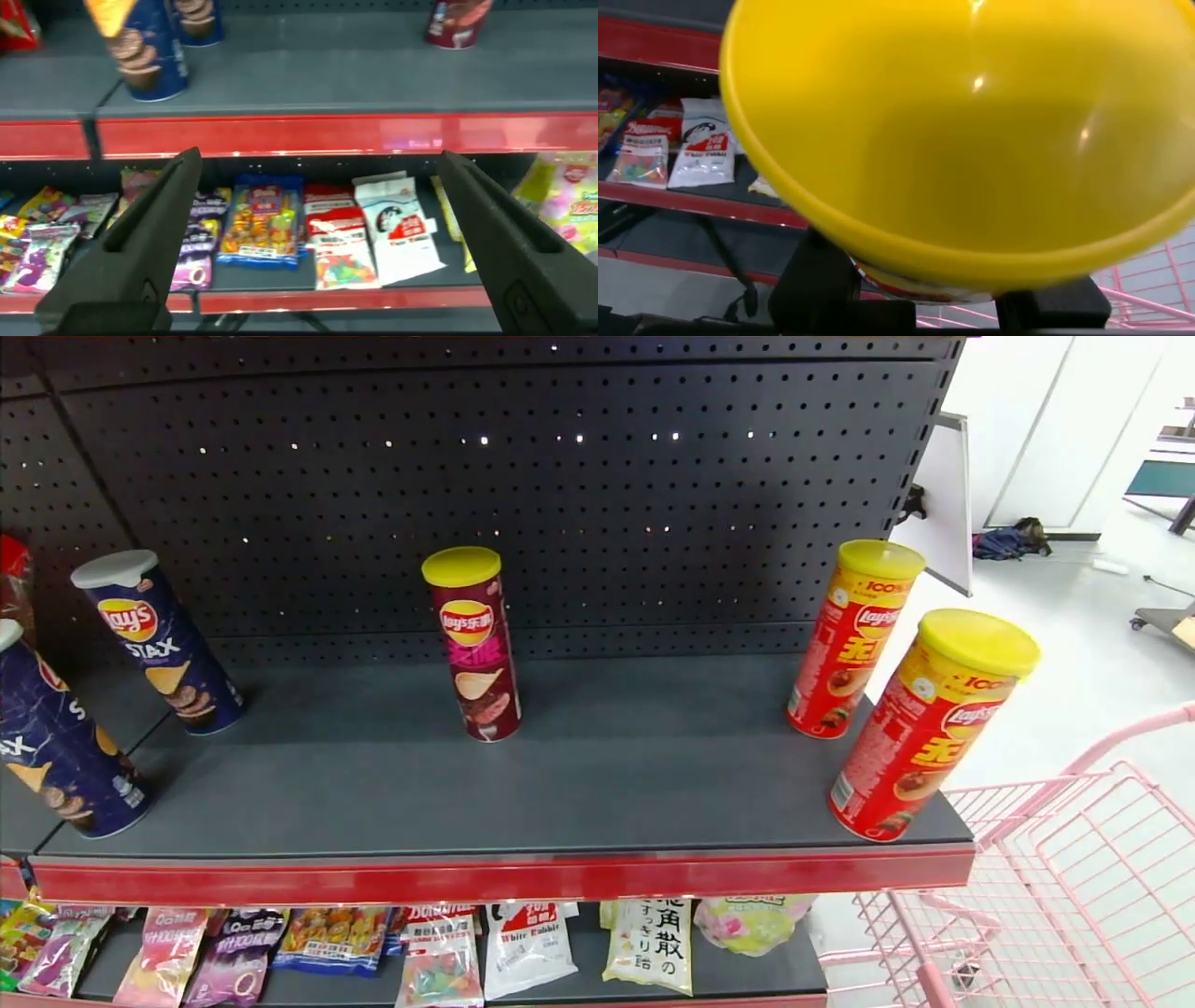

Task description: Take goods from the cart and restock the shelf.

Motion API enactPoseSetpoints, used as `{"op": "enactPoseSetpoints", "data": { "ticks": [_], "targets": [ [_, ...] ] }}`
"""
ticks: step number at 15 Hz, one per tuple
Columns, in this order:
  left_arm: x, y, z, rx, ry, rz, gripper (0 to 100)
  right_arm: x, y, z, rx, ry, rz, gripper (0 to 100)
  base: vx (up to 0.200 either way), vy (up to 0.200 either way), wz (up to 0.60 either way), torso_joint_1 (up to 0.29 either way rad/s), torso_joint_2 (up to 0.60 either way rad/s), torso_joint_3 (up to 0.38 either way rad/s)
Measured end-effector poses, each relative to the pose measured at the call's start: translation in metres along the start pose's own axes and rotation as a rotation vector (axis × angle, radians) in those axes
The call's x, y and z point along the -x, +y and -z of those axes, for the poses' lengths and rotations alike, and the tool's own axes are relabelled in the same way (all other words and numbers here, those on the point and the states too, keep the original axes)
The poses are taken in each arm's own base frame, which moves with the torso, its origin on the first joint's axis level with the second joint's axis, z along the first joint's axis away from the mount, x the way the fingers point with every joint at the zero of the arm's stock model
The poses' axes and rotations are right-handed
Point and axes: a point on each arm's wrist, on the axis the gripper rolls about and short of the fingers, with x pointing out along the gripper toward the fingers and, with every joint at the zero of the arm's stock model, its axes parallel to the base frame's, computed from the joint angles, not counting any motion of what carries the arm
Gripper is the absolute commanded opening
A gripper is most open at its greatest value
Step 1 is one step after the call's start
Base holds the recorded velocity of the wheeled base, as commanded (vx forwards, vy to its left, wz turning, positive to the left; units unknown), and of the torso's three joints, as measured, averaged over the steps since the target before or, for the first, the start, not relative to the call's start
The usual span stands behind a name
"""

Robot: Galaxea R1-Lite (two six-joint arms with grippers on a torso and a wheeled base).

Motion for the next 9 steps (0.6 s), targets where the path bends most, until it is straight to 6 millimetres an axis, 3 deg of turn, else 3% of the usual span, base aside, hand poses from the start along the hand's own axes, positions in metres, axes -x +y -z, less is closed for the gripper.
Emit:
{"op": "enactPoseSetpoints", "data": {
  "ticks": [9],
  "targets": [
    [0.000,0.000,0.000,0.000,0.000,0.000,100,0.000,0.002,0.012,-0.001,-0.019,-0.044,0,0.000,0.200,0.00,0.002,0.00,0.001]
  ]
}}
